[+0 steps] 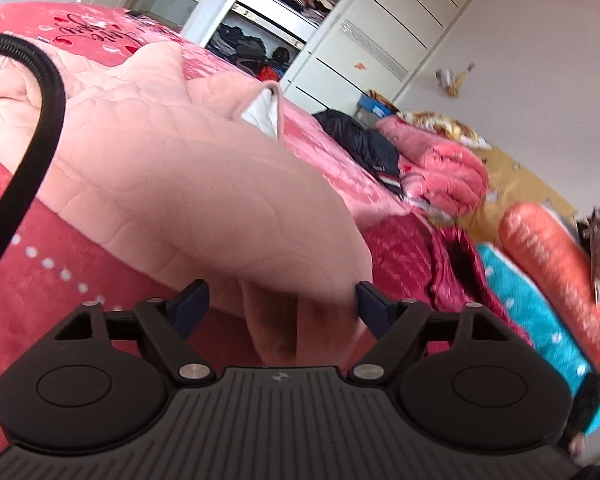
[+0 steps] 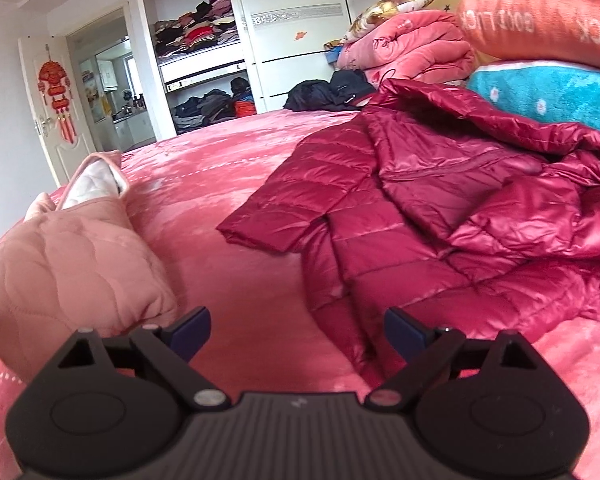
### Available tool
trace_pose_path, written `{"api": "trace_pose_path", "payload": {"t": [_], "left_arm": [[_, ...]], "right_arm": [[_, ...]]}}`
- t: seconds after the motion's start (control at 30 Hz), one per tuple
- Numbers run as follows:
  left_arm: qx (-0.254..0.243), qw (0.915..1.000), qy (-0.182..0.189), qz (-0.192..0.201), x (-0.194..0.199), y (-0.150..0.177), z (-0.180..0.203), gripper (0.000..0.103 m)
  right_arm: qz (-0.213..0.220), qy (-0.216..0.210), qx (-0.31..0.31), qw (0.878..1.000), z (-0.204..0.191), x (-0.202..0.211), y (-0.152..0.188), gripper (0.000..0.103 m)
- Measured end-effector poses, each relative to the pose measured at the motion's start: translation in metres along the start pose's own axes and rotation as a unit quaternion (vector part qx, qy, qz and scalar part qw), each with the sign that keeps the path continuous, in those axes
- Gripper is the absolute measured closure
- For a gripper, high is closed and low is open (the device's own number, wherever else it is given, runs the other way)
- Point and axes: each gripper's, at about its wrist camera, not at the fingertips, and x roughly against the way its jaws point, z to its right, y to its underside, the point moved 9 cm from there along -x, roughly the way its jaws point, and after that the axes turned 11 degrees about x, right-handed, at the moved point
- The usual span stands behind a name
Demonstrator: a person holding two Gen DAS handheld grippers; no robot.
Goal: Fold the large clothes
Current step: 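Grasp the pink jacket's fabric with the left gripper, then grasp another edge of the pink jacket with the right gripper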
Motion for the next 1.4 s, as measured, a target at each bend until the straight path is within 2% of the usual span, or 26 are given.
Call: {"api": "trace_pose_path", "payload": {"t": [0.2, 0.33, 0.37, 0.47, 0.5, 0.57, 0.6, 0.63, 0.77, 1.0, 1.4], "left_arm": [[0.027, 0.9994, -0.001, 0.024, -0.018, -0.016, 0.010, 0.000], [0.021, 0.9990, -0.018, 0.035, -0.035, -0.023, 0.014, 0.001], [0.022, 0.9988, -0.026, 0.035, -0.039, -0.024, 0.013, 0.004], [0.026, 0.9983, -0.045, 0.026, -0.045, -0.021, 0.011, 0.042], [0.025, 0.9983, -0.048, 0.022, -0.045, -0.019, 0.012, 0.061], [0.017, 0.9982, -0.051, 0.028, -0.042, -0.018, 0.014, 0.073], [0.012, 0.9982, -0.051, 0.028, -0.039, -0.017, 0.016, 0.087], [0.012, 0.9980, -0.055, 0.030, -0.035, -0.017, 0.018, 0.090], [0.004, 0.9975, -0.055, 0.044, -0.007, -0.025, 0.023, 0.093], [-0.001, 0.9959, -0.066, 0.062, 0.078, -0.046, 0.006, 0.093], [0.041, 0.9874, -0.124, 0.090, 0.230, -0.051, -0.049, 0.093]], "right_arm": [[-0.001, -0.004, -0.005, 1.000, -0.003, -0.004, -0.002, 0.010], [-0.003, -0.011, -0.030, 0.999, 0.002, -0.005, -0.003, 0.010], [-0.003, -0.011, -0.035, 0.999, 0.003, -0.005, -0.003, 0.010], [-0.005, -0.004, -0.044, 0.999, 0.008, -0.006, -0.003, 0.009], [-0.009, -0.002, -0.046, 0.999, 0.011, -0.007, -0.002, 0.009], [-0.013, 0.000, -0.053, 0.999, 0.015, -0.009, -0.001, 0.009], [-0.013, -0.001, -0.056, 0.998, 0.017, -0.009, 0.000, 0.009], [-0.014, -0.001, -0.058, 0.998, 0.018, -0.009, 0.000, 0.009], [-0.018, -0.004, -0.056, 0.998, 0.018, -0.010, 0.001, 0.009], [-0.015, -0.022, -0.058, 0.998, 0.012, -0.008, -0.001, 0.009], [-0.015, -0.070, -0.065, 0.995, -0.010, 0.000, 0.006, 0.009]]}}
